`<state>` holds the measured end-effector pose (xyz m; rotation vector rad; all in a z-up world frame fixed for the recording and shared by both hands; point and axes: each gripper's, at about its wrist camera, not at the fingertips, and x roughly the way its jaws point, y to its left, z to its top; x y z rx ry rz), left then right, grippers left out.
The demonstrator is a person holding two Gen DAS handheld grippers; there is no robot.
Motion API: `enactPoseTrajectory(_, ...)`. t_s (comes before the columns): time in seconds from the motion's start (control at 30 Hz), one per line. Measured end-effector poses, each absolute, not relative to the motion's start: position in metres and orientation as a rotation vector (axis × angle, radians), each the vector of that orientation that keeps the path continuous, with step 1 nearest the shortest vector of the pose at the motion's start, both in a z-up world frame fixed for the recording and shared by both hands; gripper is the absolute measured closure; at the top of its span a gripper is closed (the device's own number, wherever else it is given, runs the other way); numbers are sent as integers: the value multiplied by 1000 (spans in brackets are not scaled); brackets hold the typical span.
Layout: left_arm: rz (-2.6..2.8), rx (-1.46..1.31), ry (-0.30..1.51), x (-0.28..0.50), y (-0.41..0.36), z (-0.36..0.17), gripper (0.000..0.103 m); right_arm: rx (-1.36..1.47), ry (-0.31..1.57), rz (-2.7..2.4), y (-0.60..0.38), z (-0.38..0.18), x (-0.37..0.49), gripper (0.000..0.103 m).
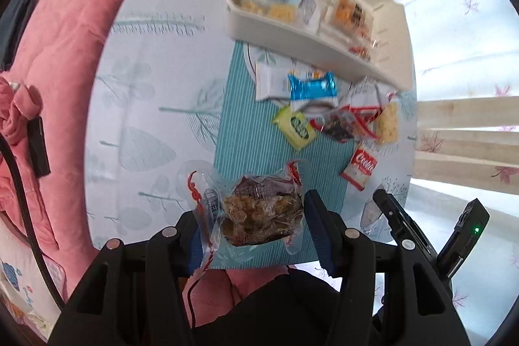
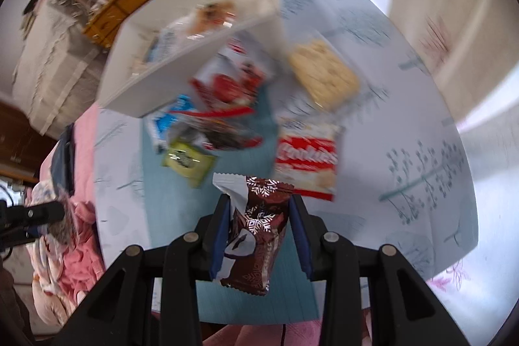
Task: Organize snacks
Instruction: 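Carry nut bag into basket and open left tool while right releases chocolate wrapper there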
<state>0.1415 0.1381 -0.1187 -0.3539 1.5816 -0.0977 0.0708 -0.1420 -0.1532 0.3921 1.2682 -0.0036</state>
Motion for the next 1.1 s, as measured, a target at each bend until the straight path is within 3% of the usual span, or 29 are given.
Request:
enactPoseTrajectory(0.53,-131,-307,1473,222,147,-66,49,301,1143,192,-93,-83,139,67)
enactPoseTrajectory(1.1,-229,-322,1381,302,123,-82,49,240,984,206,-87,-83,202,66)
